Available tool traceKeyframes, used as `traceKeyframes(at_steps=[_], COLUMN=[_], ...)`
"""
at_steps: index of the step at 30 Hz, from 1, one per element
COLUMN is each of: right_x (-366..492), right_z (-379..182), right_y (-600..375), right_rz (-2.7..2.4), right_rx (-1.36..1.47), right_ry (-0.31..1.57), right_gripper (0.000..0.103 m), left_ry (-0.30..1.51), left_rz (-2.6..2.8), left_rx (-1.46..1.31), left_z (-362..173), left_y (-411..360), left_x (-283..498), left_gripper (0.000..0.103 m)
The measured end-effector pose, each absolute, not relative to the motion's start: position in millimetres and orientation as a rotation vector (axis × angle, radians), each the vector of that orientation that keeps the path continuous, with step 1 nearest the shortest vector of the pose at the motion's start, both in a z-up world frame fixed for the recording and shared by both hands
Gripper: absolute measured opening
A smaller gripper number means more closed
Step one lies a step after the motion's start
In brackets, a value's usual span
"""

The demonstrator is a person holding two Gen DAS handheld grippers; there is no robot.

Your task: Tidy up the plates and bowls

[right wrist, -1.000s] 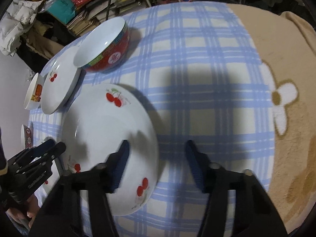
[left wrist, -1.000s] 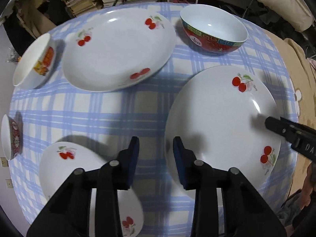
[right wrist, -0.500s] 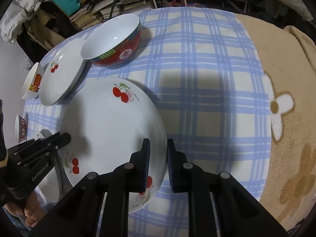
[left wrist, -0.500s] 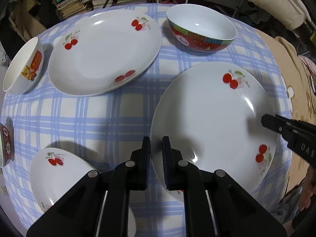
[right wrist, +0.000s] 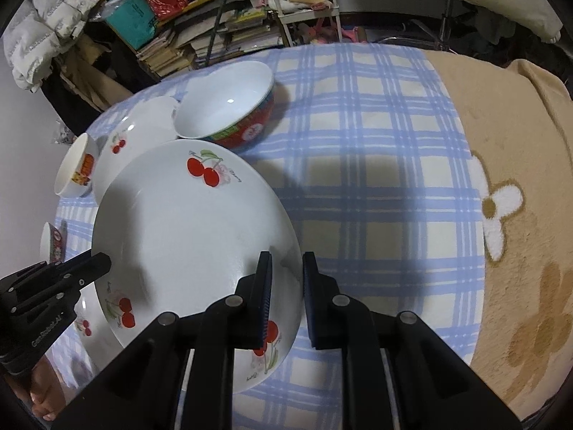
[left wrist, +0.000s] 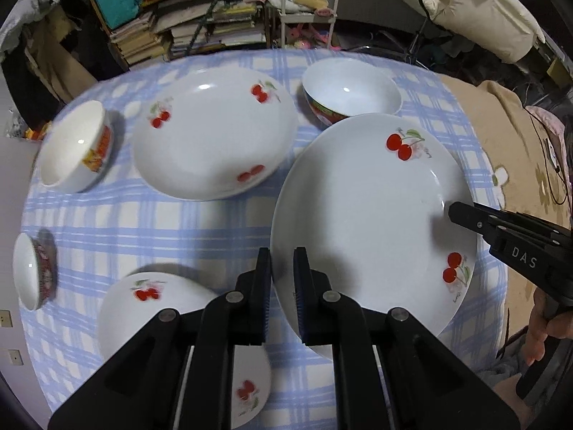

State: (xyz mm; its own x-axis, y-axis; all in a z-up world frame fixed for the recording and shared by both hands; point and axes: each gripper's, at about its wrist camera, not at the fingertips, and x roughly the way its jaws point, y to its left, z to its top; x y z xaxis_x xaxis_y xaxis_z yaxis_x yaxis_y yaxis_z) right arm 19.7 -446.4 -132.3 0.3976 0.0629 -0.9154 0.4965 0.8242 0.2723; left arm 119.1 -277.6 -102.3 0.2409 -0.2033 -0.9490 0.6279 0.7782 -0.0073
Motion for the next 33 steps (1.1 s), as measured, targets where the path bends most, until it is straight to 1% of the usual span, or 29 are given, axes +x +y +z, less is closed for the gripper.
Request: traceKeyframes(at_steps=[7,13,18,25,33], right_x=[30,47,61,75,79], right_z=[-111,-99,-91,-97,-109], right_y=[-412,-365,-328,-286,-264], right_rz=[-0.21,-0.149,-0.084,-0.011,0.021], right_rx=[0.578,0.527,0.484,0.446,0.406], right_ry=[1.094,1.079,1.073,1.092,1.098], right_gripper=[0.018,0.018,0.018,0.018,0.018], left_ry=[1.201,1.202,1.231,1.253,1.274], left_rz=[-0.516,-0.445,-0.405,-0.349,-0.318], left_rx=[0.366,0.347,0.269,0.218,0.188], left_z=[-82,-77,-79,-85,-98], left_y=[-227,-179,-129,-80,-58], left_x=[127,131,134,130,129], left_gripper=[0.011,0.011,0.011,0.012,0.011])
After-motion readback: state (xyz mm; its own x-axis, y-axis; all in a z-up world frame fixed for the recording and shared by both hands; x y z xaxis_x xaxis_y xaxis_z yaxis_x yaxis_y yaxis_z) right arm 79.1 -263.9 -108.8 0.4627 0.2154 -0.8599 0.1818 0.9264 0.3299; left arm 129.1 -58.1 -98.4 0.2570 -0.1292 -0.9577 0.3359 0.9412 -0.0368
